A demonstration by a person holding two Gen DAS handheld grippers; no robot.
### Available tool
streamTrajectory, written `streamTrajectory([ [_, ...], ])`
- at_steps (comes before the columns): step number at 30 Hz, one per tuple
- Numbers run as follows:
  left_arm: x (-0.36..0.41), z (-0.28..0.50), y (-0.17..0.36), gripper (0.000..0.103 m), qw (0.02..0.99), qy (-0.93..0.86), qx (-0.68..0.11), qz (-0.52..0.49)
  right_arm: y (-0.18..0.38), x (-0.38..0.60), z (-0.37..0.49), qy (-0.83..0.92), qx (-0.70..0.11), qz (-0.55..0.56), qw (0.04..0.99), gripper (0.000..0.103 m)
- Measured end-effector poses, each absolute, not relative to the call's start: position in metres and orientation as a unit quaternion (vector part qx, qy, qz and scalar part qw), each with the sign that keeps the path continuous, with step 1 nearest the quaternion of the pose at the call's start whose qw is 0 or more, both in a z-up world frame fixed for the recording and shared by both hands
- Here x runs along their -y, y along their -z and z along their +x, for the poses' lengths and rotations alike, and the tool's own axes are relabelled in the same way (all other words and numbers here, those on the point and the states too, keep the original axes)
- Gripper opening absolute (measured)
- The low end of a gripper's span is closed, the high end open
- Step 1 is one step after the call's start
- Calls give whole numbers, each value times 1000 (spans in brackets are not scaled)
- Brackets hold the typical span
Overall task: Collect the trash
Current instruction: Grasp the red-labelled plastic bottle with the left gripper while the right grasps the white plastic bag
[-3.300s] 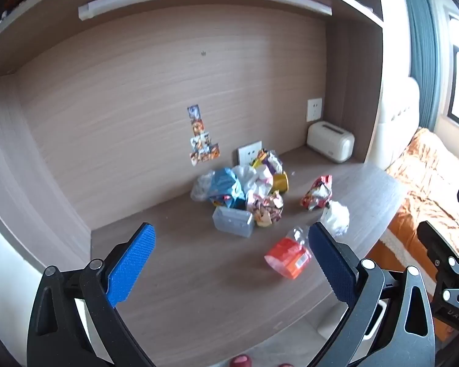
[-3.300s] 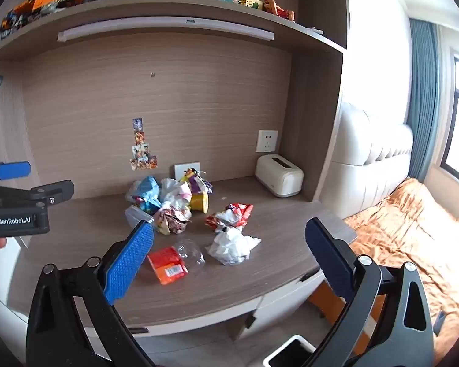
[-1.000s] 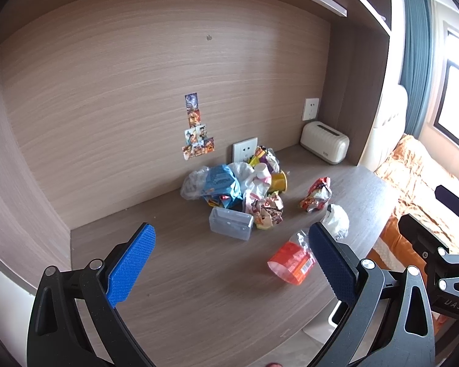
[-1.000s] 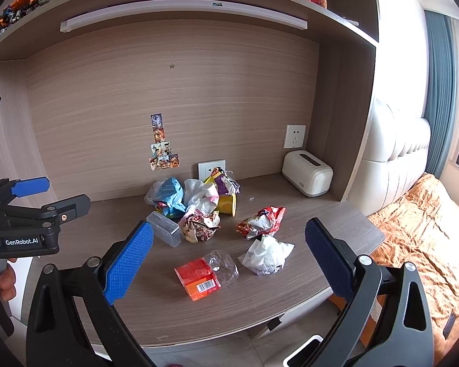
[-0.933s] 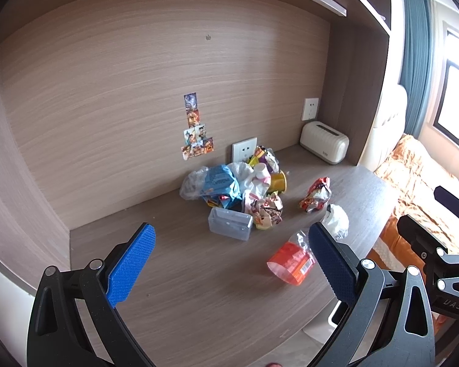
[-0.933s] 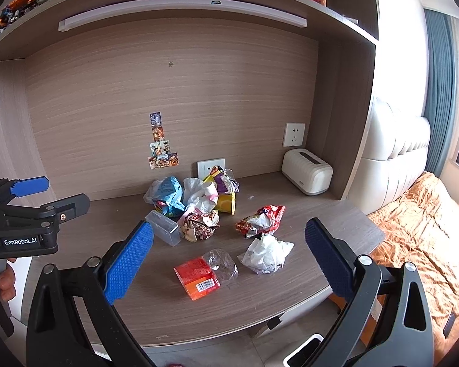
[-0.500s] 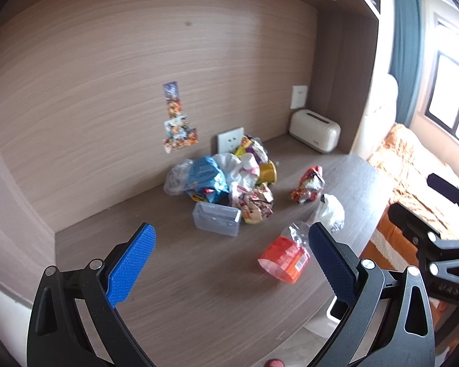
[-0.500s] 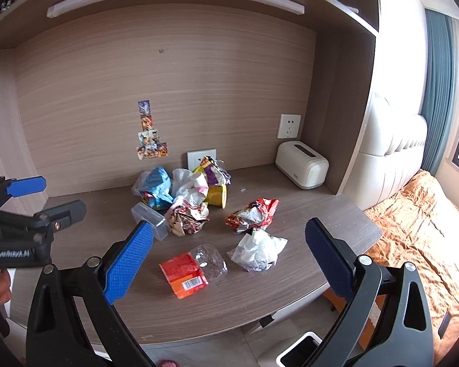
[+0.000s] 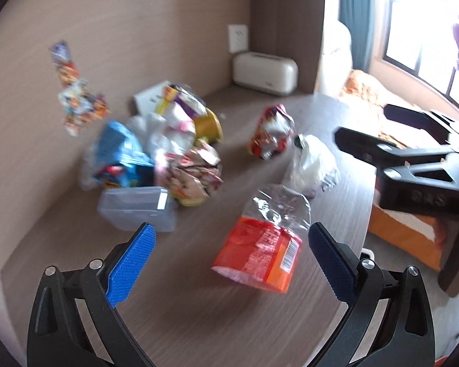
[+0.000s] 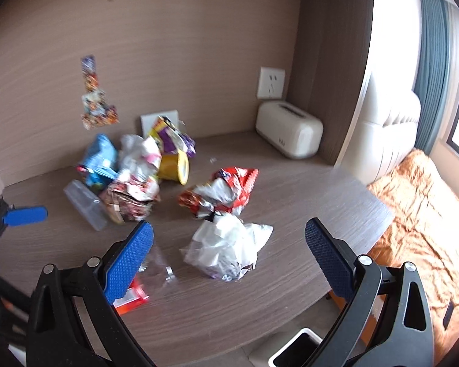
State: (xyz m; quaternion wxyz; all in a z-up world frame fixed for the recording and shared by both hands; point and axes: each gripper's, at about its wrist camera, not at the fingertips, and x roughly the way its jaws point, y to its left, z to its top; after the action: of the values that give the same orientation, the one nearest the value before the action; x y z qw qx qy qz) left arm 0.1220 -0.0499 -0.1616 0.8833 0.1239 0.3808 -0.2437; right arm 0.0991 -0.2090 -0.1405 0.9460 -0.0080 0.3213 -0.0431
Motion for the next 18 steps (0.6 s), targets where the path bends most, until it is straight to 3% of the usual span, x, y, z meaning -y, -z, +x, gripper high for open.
streamTrajectory([
  [15, 89, 153, 216, 98, 853, 298, -401, 150, 213, 228, 150, 59, -373, 35, 925, 99],
  [18, 94, 155, 224, 93, 846, 309, -404, 160, 224, 232, 158, 54, -392, 53, 917, 99],
])
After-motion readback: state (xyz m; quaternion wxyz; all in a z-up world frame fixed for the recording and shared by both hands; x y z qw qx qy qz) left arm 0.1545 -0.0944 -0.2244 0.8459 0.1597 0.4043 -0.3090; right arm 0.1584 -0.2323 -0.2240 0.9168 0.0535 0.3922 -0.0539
